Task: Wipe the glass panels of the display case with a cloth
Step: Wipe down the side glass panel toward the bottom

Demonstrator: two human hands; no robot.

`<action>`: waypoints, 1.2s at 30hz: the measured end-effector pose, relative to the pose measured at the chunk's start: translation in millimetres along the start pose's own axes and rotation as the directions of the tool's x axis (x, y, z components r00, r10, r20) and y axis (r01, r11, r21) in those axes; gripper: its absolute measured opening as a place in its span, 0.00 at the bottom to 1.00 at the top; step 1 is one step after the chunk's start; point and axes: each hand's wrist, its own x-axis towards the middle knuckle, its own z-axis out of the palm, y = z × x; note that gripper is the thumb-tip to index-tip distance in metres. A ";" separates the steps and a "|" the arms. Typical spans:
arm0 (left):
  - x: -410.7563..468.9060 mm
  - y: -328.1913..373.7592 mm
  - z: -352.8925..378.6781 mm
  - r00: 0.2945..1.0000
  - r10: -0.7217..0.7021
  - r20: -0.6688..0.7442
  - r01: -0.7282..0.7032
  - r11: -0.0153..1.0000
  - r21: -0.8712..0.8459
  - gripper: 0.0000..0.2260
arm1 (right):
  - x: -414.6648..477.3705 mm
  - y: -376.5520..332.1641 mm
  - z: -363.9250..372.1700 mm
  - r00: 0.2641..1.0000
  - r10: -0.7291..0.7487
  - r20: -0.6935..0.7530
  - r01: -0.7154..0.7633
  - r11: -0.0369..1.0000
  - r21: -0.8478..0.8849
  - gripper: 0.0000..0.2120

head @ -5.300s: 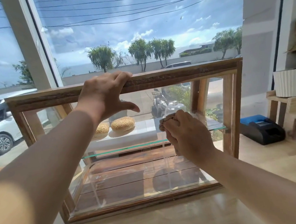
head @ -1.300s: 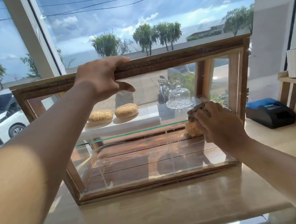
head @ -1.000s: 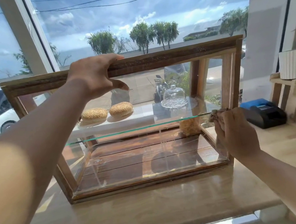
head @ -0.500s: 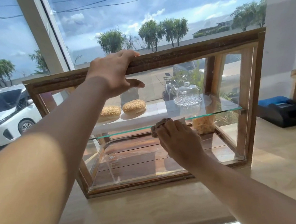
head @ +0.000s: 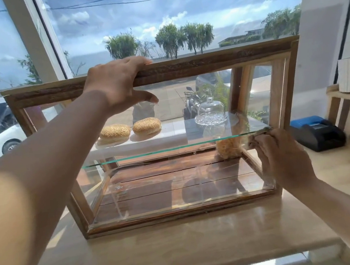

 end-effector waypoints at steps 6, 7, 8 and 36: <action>-1.0 1.0 -1.5 1.000 -0.009 -0.013 0.009 1.000 -0.001 0.36 | -12.6 -31.6 10.8 0.926 0.379 -0.009 -0.363 0.895 0.260 0.15; -1.1 1.7 -1.4 1.000 -0.007 -0.013 0.007 1.000 -0.004 0.35 | -5.9 -36.8 9.9 0.938 0.346 -0.034 -0.322 0.901 0.289 0.15; -1.1 2.0 -1.2 1.000 -0.003 -0.013 0.003 1.000 -0.006 0.35 | 3.6 -41.2 7.5 0.952 0.300 -0.064 -0.269 0.916 0.299 0.15; -0.8 2.0 -3.1 1.000 -0.004 -0.001 0.004 0.999 -0.038 0.34 | 48.8 -49.6 -10.1 0.993 0.011 -0.121 0.011 0.984 0.180 0.07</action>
